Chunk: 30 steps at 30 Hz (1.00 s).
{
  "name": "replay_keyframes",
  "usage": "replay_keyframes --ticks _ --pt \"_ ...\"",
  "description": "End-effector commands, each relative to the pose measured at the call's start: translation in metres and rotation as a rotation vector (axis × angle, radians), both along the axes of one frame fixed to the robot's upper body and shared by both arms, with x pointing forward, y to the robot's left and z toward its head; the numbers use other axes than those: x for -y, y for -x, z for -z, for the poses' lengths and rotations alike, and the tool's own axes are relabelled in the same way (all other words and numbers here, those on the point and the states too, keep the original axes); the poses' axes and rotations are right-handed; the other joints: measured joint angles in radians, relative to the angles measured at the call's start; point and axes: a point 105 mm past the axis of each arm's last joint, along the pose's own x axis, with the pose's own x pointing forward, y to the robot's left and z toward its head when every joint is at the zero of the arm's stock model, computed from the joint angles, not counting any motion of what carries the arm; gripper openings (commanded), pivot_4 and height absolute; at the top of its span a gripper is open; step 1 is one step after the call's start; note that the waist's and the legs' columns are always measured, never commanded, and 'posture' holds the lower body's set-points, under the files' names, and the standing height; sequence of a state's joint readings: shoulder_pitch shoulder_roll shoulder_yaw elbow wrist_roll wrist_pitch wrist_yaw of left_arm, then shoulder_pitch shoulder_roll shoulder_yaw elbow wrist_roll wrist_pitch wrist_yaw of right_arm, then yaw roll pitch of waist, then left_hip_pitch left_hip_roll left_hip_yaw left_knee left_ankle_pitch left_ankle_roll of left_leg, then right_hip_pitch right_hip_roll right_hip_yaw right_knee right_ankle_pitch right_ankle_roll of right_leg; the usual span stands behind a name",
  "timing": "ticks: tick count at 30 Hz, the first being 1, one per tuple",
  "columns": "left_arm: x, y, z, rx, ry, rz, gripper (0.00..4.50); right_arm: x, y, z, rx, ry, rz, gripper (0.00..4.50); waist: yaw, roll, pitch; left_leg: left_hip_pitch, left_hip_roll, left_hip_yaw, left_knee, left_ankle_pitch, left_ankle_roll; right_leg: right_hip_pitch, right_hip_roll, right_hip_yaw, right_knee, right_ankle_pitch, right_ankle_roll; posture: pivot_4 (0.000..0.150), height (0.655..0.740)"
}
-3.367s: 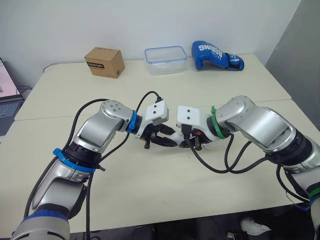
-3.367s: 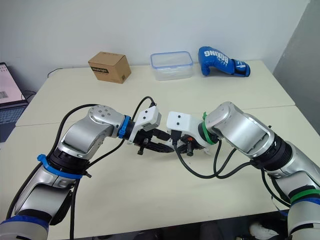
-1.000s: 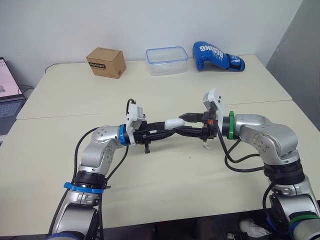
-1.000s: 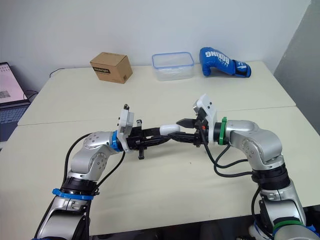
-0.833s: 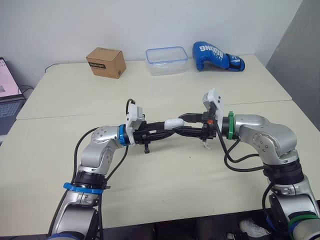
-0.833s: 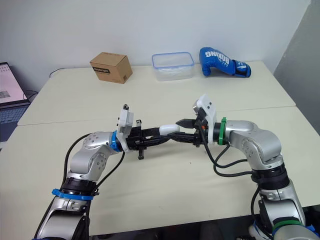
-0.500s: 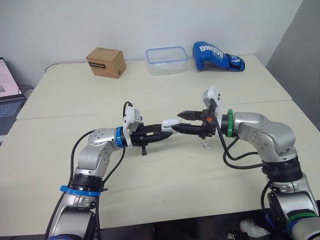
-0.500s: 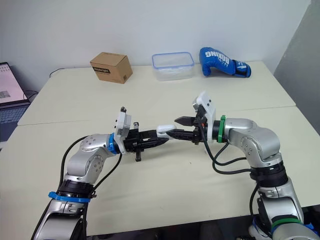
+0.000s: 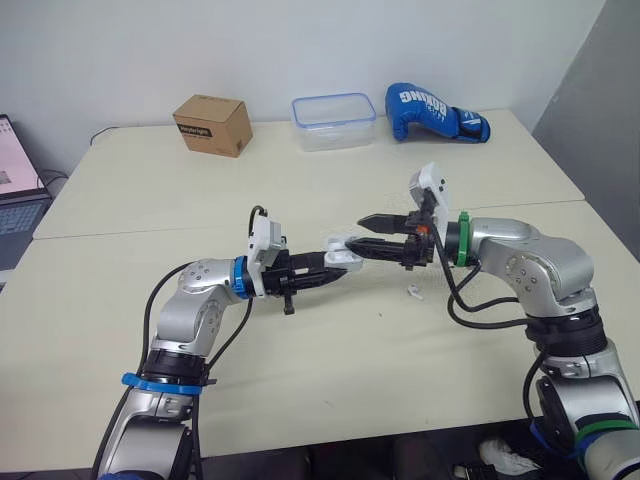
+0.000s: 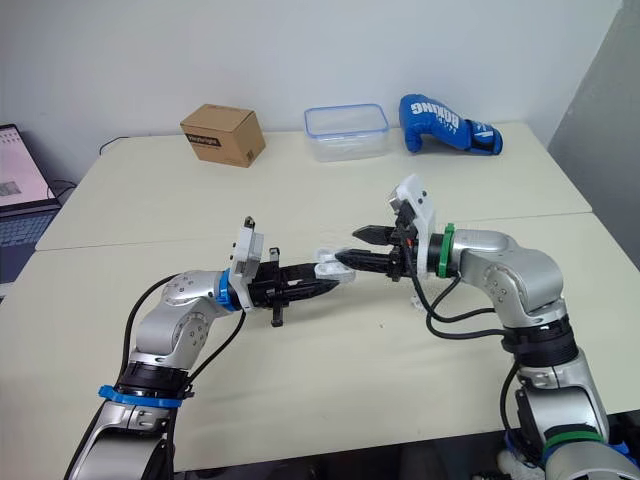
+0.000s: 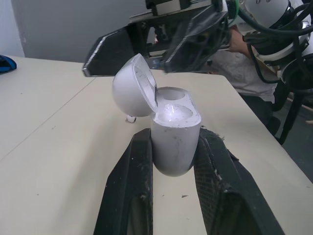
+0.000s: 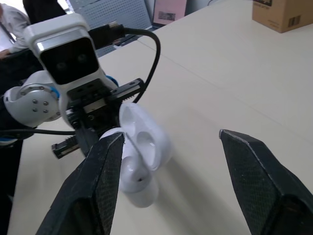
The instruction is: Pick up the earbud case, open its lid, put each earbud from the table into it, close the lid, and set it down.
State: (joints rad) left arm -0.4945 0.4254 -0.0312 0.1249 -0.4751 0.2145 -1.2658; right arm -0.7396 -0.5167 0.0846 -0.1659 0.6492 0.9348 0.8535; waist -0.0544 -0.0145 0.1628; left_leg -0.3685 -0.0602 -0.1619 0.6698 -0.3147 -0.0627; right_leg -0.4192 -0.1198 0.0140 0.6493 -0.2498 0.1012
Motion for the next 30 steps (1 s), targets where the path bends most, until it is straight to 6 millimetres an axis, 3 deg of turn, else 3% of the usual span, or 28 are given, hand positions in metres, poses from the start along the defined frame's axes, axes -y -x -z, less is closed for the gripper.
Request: replay_keyframes --ticks 1,5,9,12,15,20,30 --pt "-0.011 -0.004 -0.011 0.047 0.022 -0.038 0.77 0.01 0.003 -0.03 0.092 0.047 -0.003 3.21 0.0 0.0 0.0 0.0 0.0 0.0 0.0 0.0 0.0 0.0 0.0 0.0 0.0 0.0 0.0 0.15 0.7307" --pt "-0.018 -0.011 -0.016 0.057 0.02 -0.061 0.77 0.03 -0.002 -0.03 0.052 0.273 0.05 3.21 0.0 0.0 0.0 0.0 0.0 0.0 0.0 0.0 0.0 0.0 0.0 0.0 0.0 0.0 0.0 0.15 0.7307" --pt "-0.019 -0.017 -0.019 0.067 0.025 -0.064 0.77 0.051 -0.004 -0.016 -0.062 0.575 0.146 3.21 0.001 0.0 0.0 0.0 0.0 0.0 -0.001 0.0 0.0 0.0 0.0 -0.001 -0.001 0.0 0.0 0.15 0.7307" --pt "-0.017 -0.019 -0.019 0.069 0.029 -0.058 0.77 0.048 -0.005 -0.009 -0.13 0.656 0.198 3.21 -0.001 0.0 0.0 0.0 0.0 0.001 -0.002 0.0 0.0 -0.001 0.0 0.0 -0.001 0.0 0.0 0.15 0.7307" --pt "-0.014 -0.02 -0.018 0.069 0.029 -0.046 0.77 0.041 -0.003 0.018 -0.178 0.763 0.249 3.21 -0.002 0.0 0.0 0.0 0.001 0.001 -0.002 0.0 0.0 -0.001 0.0 0.0 -0.001 0.0 0.0 0.15 0.7307" --pt "-0.009 -0.02 -0.02 0.075 0.029 -0.024 0.77 0.039 0.0 0.057 -0.252 0.842 0.317 3.21 0.001 0.0 0.0 -0.002 -0.001 0.0 -0.001 0.0 0.0 -0.002 -0.001 0.0 -0.001 0.0 0.0 0.15 0.7307" --pt "-0.005 -0.017 -0.02 0.071 0.036 -0.011 0.77 0.047 -0.028 0.07 -0.224 0.872 0.48 3.21 0.003 0.0 0.0 -0.006 -0.002 -0.002 0.007 0.0 0.0 -0.003 -0.002 -0.002 0.002 0.0 0.0 0.15 0.7307"
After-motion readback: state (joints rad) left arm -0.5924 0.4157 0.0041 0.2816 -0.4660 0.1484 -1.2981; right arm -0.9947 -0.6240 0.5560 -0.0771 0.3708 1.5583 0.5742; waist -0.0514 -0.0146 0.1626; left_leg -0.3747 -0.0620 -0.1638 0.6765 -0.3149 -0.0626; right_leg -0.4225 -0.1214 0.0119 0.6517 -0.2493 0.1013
